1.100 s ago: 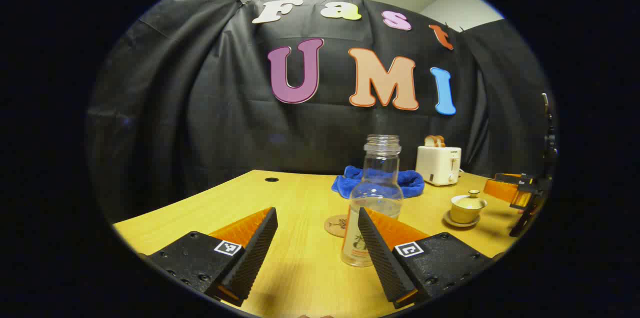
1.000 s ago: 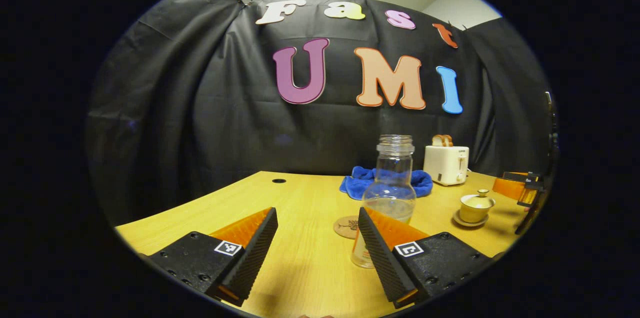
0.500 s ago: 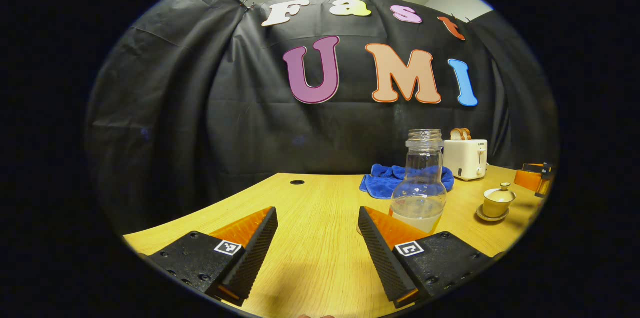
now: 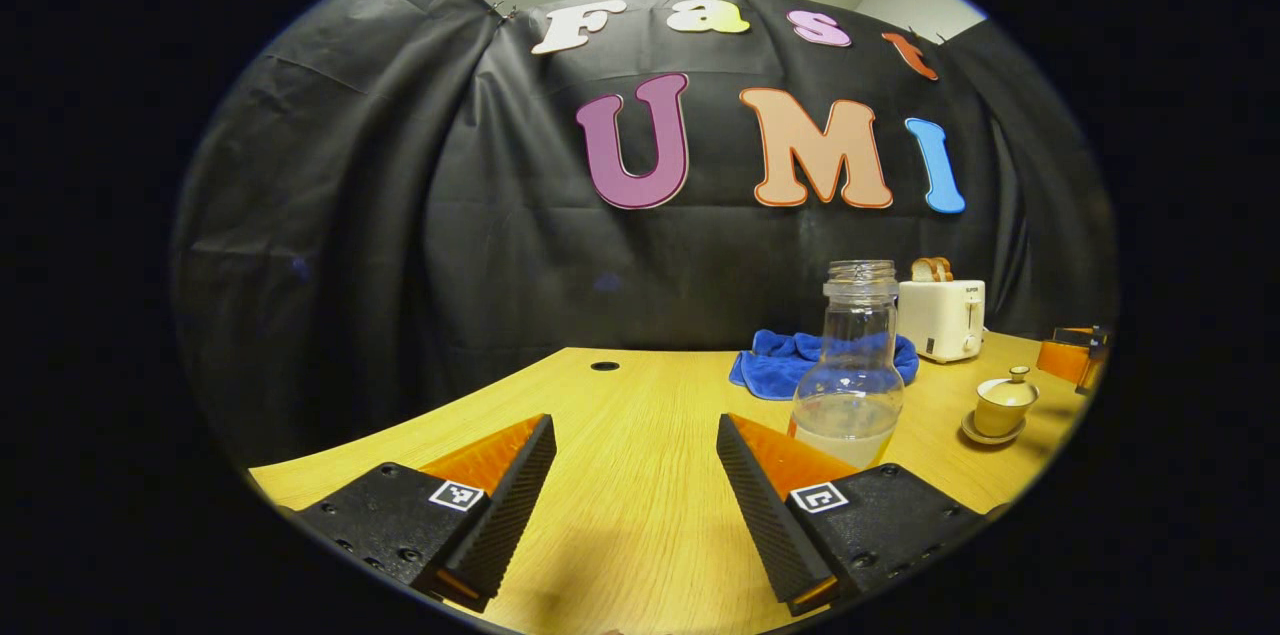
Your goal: Open the teacup lid with one hand, grasp the water bottle and pour water into the teacup with the other hand; after pouring, place the water bottle on the coaster and then close the teacup lid.
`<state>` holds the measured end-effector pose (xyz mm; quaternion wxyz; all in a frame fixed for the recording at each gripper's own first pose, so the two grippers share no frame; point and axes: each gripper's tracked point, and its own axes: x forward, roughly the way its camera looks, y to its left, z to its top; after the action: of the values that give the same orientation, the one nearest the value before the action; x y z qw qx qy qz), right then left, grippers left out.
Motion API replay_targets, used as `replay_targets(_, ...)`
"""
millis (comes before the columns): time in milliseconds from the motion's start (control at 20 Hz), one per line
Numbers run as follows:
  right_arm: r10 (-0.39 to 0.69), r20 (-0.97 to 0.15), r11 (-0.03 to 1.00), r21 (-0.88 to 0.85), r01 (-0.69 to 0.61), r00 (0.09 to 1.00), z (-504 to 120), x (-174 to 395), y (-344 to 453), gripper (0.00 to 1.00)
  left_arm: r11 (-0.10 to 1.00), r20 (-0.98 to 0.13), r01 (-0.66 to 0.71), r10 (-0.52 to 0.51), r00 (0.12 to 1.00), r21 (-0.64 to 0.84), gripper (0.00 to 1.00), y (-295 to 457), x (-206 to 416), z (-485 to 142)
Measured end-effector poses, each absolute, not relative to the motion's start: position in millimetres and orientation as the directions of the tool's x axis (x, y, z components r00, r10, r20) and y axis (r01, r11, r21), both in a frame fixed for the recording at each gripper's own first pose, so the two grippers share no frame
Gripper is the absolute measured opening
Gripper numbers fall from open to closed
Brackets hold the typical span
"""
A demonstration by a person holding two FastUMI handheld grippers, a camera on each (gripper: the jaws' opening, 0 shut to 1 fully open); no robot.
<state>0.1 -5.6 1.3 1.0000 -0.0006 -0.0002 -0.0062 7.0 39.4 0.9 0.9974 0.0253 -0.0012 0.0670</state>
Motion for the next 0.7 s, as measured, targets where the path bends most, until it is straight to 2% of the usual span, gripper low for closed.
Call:
replay_targets(200, -0.012, 0.001, 1.000, -0.001, 0.012, 1.000, 1, 1, -6, 0.99, 0.989, 0.007, -0.136, 0.135, 0.991, 0.051, 0.95, 39, 7, 1)
replay_targets(250, -0.007, 0.001, 1.000, 0.000, 0.007, 1.000, 2, 1, -5, 0.96, 0.989, 0.006, -0.142, 0.142, 0.990, 0.050, 0.95, 40, 7, 0)
replay_targets(300, 0.009, -0.001, 1.000, 0.000, -0.009, 1.000, 1, 1, -1, 0.99, 0.988, 0.006, -0.149, 0.149, 0.989, 0.050, 0.93, 42, 7, 1)
replay_targets(350, 0.040, -0.002, 0.999, 0.002, -0.040, 0.999, 1, 2, 6, 0.94, 0.987, 0.006, -0.153, 0.152, 0.988, 0.050, 0.95, 42, 7, 0)
replay_targets(450, 0.105, -0.009, 0.994, 0.005, -0.105, 0.994, -1, 4, 19, 0.94, 0.987, 0.006, -0.153, 0.153, 0.988, 0.050, 0.95, 41, 7, 1)
replay_targets(700, 0.155, -0.062, 0.988, 0.006, -0.155, 0.986, -11, 19, 33, 0.96, 0.987, 0.006, -0.153, 0.153, 0.988, 0.050, 0.95, 42, 7, 1)
